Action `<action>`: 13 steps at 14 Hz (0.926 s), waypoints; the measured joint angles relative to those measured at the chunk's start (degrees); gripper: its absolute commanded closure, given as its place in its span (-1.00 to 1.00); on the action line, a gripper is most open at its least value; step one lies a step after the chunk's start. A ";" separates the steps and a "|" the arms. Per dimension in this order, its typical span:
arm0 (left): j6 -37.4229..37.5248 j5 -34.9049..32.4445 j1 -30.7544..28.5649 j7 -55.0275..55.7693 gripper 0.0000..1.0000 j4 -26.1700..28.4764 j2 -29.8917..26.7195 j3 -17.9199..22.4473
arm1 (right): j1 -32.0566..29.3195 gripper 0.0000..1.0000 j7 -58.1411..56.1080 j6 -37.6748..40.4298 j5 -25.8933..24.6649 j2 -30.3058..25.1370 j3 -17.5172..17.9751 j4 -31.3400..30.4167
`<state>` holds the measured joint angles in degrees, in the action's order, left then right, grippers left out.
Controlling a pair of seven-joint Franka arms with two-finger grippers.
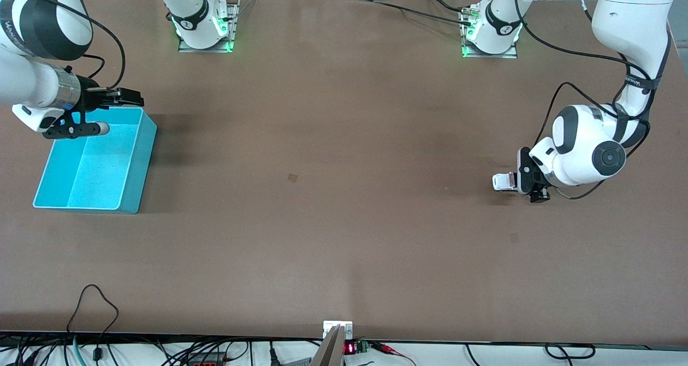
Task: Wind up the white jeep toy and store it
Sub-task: 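Lower the left gripper onto the white jeep and close on it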
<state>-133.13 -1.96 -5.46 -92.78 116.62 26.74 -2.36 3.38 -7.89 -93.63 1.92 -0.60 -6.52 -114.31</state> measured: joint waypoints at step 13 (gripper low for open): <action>-3.85 0.00 0.00 -0.07 -0.51 2.41 -0.03 -0.42 | 0.05 -1.00 0.00 -0.01 0.00 -0.04 0.01 0.02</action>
<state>-136.98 -1.96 -5.46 -92.85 119.04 26.71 -2.79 3.44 -7.89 -93.64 1.91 -0.64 -6.51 -114.29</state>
